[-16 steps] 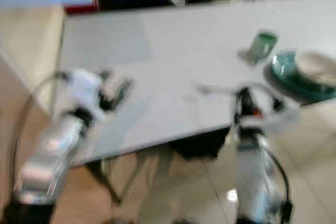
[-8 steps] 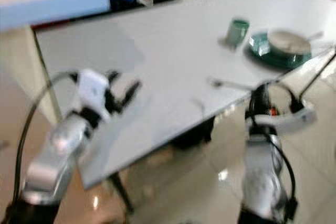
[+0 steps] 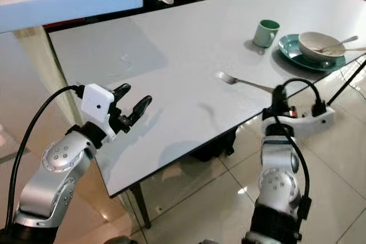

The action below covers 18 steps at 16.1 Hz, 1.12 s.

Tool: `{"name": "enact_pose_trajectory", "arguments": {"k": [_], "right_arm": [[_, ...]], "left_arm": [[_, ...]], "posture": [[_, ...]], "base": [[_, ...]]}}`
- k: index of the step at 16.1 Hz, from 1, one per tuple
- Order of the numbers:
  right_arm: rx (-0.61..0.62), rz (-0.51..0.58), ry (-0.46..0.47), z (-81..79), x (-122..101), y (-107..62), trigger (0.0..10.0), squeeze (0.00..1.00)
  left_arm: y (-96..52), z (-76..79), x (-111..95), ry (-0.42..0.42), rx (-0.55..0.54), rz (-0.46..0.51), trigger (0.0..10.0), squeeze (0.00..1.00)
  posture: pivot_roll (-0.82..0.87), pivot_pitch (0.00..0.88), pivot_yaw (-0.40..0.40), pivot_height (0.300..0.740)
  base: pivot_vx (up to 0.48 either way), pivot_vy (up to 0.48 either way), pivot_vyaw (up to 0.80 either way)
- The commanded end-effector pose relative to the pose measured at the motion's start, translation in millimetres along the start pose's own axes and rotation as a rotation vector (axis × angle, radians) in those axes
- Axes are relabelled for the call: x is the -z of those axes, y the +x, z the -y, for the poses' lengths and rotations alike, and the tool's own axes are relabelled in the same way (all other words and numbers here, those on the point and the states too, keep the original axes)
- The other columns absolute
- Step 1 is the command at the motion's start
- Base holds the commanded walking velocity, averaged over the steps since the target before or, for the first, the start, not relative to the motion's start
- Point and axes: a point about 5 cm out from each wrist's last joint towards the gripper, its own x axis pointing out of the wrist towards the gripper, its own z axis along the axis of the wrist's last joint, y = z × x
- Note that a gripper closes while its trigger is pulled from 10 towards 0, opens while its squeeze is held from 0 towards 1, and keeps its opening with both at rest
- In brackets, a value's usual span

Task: Setting the table

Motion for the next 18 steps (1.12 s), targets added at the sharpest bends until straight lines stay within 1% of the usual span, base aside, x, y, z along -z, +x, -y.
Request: {"name": "enact_pose_trajectory", "arguments": {"k": [1,2,3,5,7,8,10,11,12,16,18], "right_arm": [[0.004,0.043,0.046,5.7,-3.4,10.4,10.0,0.0],[0.01,0.048,0.059,8.2,-3.1,13.4,10.0,0.0],[0.028,0.056,0.129,16.5,-0.9,26.3,10.0,0.0],[0.04,0.04,0.166,19.5,5.1,34.8,10.0,0.0],[0.05,0.008,0.171,18.5,22.4,46.9,10.0,0.0],[0.067,0.007,0.191,19.6,28.9,49.2,10.0,0.0],[0.074,0.004,0.206,19.3,36.1,51.7,10.0,0.0],[0.074,0.019,0.22,18.8,38.4,53.1,10.0,0.0],[0.092,0.048,0.229,18.2,41.1,54.5,10.0,0.0],[0.139,0.083,0.229,21.7,47.4,54.2,10.0,0.0],[0.154,0.078,0.214,22.6,51.8,53.8,10.0,0.0]], "left_arm": [[0.7,5.1,-6.7,0.0,0.042,0.018,10.0,0.0],[0.8,5.5,-6.8,-0.003,0.048,0.017,10.0,0.0],[2.5,9.3,-8.7,-0.026,0.099,0.017,10.0,0.0],[3.1,12.9,-10.1,-0.038,0.149,0.013,10.0,0.0],[3.2,16.4,-11.4,-0.065,0.217,-0.002,10.0,0.0],[2.4,19.3,-12.1,-0.072,0.252,-0.009,10.0,0.0],[1.1,22.7,-13.3,-0.073,0.293,-0.016,10.0,0.0],[-0.3,24.0,-14.1,-0.08,0.306,-0.02,10.0,0.0],[-1.1,24.9,-15.8,-0.089,0.312,-0.022,10.0,0.0],[-0.7,23.3,-16.1,-0.104,0.293,-0.029,10.0,0.0],[-0.4,23.0,-16.2,-0.109,0.291,-0.035,10.0,0.0]], "posture": [[0.05,0.045,-0.024,0.74],[0.05,0.045,-0.024,0.74],[0.06,0.058,-0.008,0.74],[0.06,0.069,-0.004,0.74],[0.07,0.088,-0.006,0.74],[0.09,0.099,-0.015,0.74],[0.1,0.112,-0.023,0.74],[0.11,0.115,-0.027,0.74],[0.12,0.122,-0.031,0.74],[0.12,0.133,-0.033,0.74],[0.11,0.137,-0.028,0.74]], "base": [[0.0,0.0,0.0],[0.0,0.0,0.0],[0.0,0.0,0.0],[0.0,0.0,0.0],[0.0,0.0,0.0],[0.0,0.0,0.0],[0.0,0.0,0.0],[0.0,0.0,0.0],[0.0,0.0,0.0],[0.0,0.0,0.0],[0.0,0.0,0.0]]}}
